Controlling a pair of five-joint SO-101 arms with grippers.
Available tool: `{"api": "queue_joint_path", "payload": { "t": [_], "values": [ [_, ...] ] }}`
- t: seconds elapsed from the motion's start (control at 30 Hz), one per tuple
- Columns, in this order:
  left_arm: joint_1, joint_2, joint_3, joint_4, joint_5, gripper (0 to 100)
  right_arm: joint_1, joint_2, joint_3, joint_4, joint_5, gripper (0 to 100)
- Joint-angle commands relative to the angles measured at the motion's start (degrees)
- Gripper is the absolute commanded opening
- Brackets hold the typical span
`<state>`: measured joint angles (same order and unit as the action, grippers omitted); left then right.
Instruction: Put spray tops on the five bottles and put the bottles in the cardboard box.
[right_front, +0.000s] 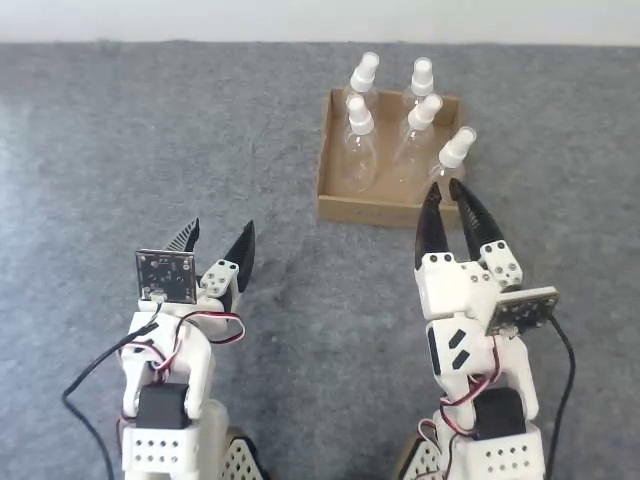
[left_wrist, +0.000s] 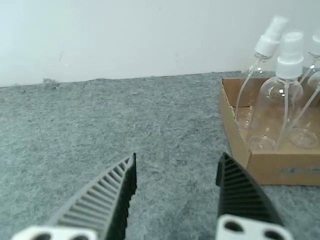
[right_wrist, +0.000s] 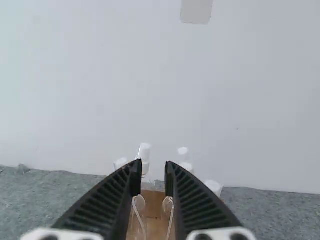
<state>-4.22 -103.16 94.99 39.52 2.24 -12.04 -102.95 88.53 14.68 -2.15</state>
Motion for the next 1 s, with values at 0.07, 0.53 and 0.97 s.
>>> {"api": "queue_joint_path", "payload": {
  "t": [0.07, 0.53, 0.97],
  "values": [
    [-0.3, -1.4, -0.6, -1.7, -0.4, 25, -0.1, -1.1, 2.4, -0.1, 0.2, 4.9],
    [-0.3, -1.4, -0.6, -1.7, -0.4, 25, -0.1, -1.1, 7.9, 10.2, 0.1, 4.9],
    [-0.3, -1.4, -0.6, -1.7, -0.4, 25, -0.2, -1.1, 7.9, 31.3, 0.1, 4.8]
  ]
}}
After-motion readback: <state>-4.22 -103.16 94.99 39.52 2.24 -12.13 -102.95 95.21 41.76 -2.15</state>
